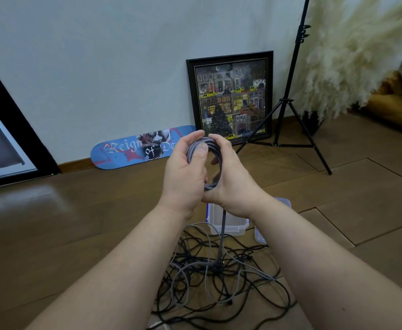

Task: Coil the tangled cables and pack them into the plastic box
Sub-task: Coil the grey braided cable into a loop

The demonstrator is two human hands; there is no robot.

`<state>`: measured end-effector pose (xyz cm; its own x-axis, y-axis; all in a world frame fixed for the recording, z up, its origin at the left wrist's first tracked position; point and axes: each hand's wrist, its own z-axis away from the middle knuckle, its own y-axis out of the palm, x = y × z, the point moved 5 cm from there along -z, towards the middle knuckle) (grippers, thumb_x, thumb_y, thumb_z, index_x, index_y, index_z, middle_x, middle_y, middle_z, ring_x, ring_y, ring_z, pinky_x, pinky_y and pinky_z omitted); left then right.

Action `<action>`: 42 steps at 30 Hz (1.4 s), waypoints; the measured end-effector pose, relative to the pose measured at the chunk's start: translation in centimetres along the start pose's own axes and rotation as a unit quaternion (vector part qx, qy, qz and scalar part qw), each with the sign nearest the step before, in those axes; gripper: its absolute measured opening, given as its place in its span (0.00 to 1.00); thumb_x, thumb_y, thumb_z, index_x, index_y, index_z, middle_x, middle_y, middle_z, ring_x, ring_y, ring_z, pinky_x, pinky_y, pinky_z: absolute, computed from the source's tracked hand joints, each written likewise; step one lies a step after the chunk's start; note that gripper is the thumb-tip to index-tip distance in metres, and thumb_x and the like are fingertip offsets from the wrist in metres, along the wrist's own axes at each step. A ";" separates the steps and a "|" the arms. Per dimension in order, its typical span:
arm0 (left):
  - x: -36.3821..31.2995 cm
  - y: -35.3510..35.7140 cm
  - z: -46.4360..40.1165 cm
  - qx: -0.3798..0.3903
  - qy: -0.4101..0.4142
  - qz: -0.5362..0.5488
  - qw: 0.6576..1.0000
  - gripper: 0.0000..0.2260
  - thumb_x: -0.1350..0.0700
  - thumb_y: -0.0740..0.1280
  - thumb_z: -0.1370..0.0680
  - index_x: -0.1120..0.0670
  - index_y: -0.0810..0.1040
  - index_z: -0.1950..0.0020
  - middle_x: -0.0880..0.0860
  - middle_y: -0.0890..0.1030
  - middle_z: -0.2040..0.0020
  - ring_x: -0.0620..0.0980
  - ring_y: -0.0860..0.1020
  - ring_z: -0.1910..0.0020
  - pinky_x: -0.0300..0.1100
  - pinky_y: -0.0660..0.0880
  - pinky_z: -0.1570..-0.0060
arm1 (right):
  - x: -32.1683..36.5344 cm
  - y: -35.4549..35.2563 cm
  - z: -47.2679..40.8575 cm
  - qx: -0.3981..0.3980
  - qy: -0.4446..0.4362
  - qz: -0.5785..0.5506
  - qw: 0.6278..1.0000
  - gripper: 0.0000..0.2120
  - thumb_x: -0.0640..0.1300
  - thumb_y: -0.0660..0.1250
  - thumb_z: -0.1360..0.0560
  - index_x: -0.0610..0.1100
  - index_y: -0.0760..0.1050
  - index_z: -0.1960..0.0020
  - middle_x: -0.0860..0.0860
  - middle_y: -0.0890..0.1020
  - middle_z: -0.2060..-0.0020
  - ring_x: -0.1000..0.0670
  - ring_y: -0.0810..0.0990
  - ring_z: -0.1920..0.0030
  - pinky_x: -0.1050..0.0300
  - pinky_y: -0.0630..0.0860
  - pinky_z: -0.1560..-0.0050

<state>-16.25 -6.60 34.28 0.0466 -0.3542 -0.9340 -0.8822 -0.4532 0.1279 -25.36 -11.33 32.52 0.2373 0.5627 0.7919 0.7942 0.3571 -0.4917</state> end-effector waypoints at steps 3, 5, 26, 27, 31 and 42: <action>0.3 -0.6 -0.6 -0.044 -0.002 0.013 0.999 0.09 0.59 0.58 0.16 0.48 0.76 0.45 0.44 0.68 0.78 0.41 0.62 0.80 0.38 0.60 0.76 | 0.1 0.5 0.0 0.010 0.018 -0.005 1.000 0.56 0.41 0.79 0.36 0.57 0.45 0.22 0.51 0.69 0.33 0.52 0.74 0.39 0.46 0.75 0.38; 0.4 -1.9 -1.3 -0.096 -0.009 0.034 0.995 0.09 0.59 0.58 0.16 0.50 0.77 0.47 0.43 0.67 0.78 0.41 0.60 0.80 0.36 0.59 0.77 | -0.4 0.8 0.3 0.060 0.081 -0.045 0.994 0.52 0.38 0.75 0.31 0.60 0.44 0.23 0.47 0.77 0.40 0.48 0.82 0.52 0.47 0.81 0.47; 2.5 -4.7 -2.4 -0.039 -0.022 -0.059 0.997 0.12 0.59 0.57 0.16 0.49 0.79 0.49 0.54 0.74 0.65 0.44 0.69 0.68 0.39 0.66 0.66 | 3.3 -0.1 -0.9 0.033 -0.048 -0.004 0.998 0.04 0.38 0.69 0.24 0.46 0.80 0.55 0.59 0.78 0.65 0.62 0.75 0.63 0.68 0.71 0.57; 2.5 -4.1 -2.0 -0.026 -0.039 -0.033 0.998 0.13 0.60 0.56 0.16 0.50 0.79 0.49 0.53 0.75 0.63 0.43 0.69 0.70 0.38 0.66 0.69 | 3.0 -0.1 -1.1 0.011 -0.046 -0.021 0.999 0.04 0.37 0.69 0.25 0.45 0.81 0.56 0.59 0.79 0.65 0.63 0.75 0.63 0.68 0.71 0.56; 2.6 -2.1 -1.4 0.017 -0.060 0.018 0.998 0.14 0.59 0.53 0.15 0.55 0.79 0.48 0.43 0.75 0.70 0.40 0.64 0.74 0.36 0.57 0.73 | 2.1 -0.4 -1.5 -0.065 -0.029 -0.070 0.995 0.05 0.36 0.70 0.26 0.45 0.81 0.57 0.56 0.81 0.61 0.62 0.79 0.59 0.65 0.75 0.51; 2.5 -2.7 -1.1 -0.002 -0.094 0.012 0.996 0.16 0.48 0.56 0.16 0.53 0.81 0.51 0.44 0.61 0.78 0.42 0.57 0.78 0.42 0.52 0.71 | 0.2 -3.2 -0.8 -0.076 0.063 -0.141 0.985 0.04 0.36 0.70 0.26 0.43 0.79 0.57 0.51 0.78 0.67 0.57 0.73 0.68 0.62 0.72 0.64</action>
<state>-13.20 -7.15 31.96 -0.0634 -0.2063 -0.9764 -0.8799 -0.4502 0.1522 -27.43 -12.96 34.51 0.0553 0.3561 0.9328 0.9110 0.3643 -0.1931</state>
